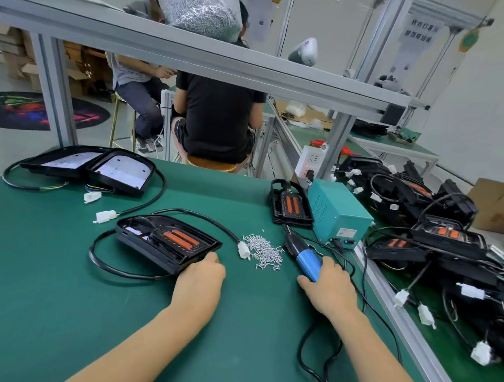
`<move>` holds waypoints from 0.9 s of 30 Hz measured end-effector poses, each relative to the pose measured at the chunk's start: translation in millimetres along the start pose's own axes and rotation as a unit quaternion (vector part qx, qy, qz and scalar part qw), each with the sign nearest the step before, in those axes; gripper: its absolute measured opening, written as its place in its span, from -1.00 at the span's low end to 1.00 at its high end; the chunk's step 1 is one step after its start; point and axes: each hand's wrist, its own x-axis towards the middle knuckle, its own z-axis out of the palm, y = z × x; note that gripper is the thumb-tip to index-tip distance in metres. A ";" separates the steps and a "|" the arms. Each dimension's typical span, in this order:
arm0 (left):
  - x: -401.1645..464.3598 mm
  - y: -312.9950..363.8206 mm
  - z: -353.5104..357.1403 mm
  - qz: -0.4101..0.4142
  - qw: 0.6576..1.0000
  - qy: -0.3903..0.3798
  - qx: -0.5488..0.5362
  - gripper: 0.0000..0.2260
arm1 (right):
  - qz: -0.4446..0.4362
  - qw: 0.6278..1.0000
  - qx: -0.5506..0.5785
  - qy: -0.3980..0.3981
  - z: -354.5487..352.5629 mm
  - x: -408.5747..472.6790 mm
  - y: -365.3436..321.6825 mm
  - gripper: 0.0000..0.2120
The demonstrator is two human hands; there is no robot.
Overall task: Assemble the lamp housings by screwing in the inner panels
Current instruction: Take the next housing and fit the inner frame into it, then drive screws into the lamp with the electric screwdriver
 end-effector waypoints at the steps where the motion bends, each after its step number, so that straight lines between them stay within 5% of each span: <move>1: -0.2 0.1 1.0 -0.005 1.000 0.006 0.001 -0.84 | 0.000 1.000 0.001 0.001 0.0 0.7 -0.1 -0.41; 11: -7.8 8.0 2.7 0.042 0.997 0.057 -0.001 -0.86 | -0.009 1.000 -0.022 0.001 0.4 8.2 1.6 -0.42; 18: -17.4 15.5 -19.9 0.072 0.949 0.113 -0.284 -0.92 | -0.017 0.998 -0.028 -0.053 -9.8 21.0 3.1 -0.53; 21: -17.5 14.5 -32.0 0.047 0.895 0.089 -0.434 -0.84 | -0.002 0.988 0.132 -0.078 -18.9 25.3 7.4 -0.64; 24: -13.9 9.3 -40.1 0.010 0.821 0.053 -0.569 -0.83 | 0.076 0.871 0.471 -0.116 -39.4 22.6 4.1 -0.75; 27: -11.5 5.7 -46.6 -0.023 0.744 0.034 -0.667 -0.85 | 0.072 0.728 0.668 -0.136 -65.6 11.9 -8.8 -0.75</move>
